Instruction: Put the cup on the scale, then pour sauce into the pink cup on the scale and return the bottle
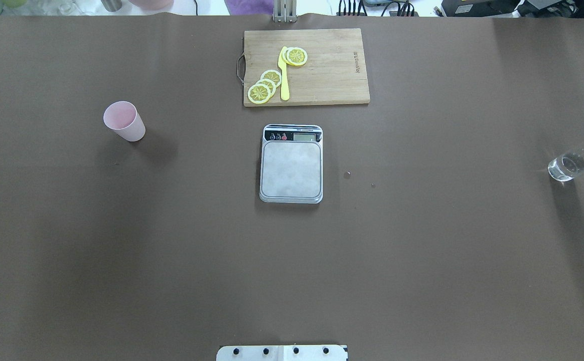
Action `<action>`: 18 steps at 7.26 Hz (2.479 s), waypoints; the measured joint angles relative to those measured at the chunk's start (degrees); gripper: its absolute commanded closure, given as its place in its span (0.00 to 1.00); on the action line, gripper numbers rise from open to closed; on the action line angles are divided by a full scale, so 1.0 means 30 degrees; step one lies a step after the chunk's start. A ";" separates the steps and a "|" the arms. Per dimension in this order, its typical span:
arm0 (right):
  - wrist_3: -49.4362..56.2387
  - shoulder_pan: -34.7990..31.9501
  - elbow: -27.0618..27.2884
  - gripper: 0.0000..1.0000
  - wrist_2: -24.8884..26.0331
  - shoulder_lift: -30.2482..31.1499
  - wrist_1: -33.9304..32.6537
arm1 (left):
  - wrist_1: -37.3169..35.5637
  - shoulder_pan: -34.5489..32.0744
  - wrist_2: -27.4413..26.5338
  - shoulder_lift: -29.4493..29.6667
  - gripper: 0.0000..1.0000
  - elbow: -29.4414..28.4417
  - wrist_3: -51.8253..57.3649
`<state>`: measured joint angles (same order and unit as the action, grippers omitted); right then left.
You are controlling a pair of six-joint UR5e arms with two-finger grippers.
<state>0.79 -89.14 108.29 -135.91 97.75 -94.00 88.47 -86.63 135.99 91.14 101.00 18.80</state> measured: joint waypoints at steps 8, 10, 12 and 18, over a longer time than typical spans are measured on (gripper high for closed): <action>0.0167 -0.0105 0.0426 0.00 -0.0338 0.0840 0.0244 | 0.6690 0.0313 0.0756 0.0924 0.02 -0.1446 -0.4656; 0.0029 -0.0086 0.0425 0.01 -0.0110 0.1419 0.0247 | 0.7030 0.1743 0.0698 0.1607 0.02 -0.1124 -0.7578; -0.0045 -0.0083 0.0414 0.02 -0.0009 0.1703 0.0242 | 0.7112 0.3550 0.0446 0.2818 0.03 -0.1243 -1.1290; -0.0206 -0.0081 0.0407 0.01 0.0012 0.1987 0.0248 | 0.7310 0.7593 -0.3000 0.7341 0.16 -0.4476 -1.6916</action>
<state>0.18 -89.38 109.51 -135.88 103.71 -93.25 110.40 -63.85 126.99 113.16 87.57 -31.95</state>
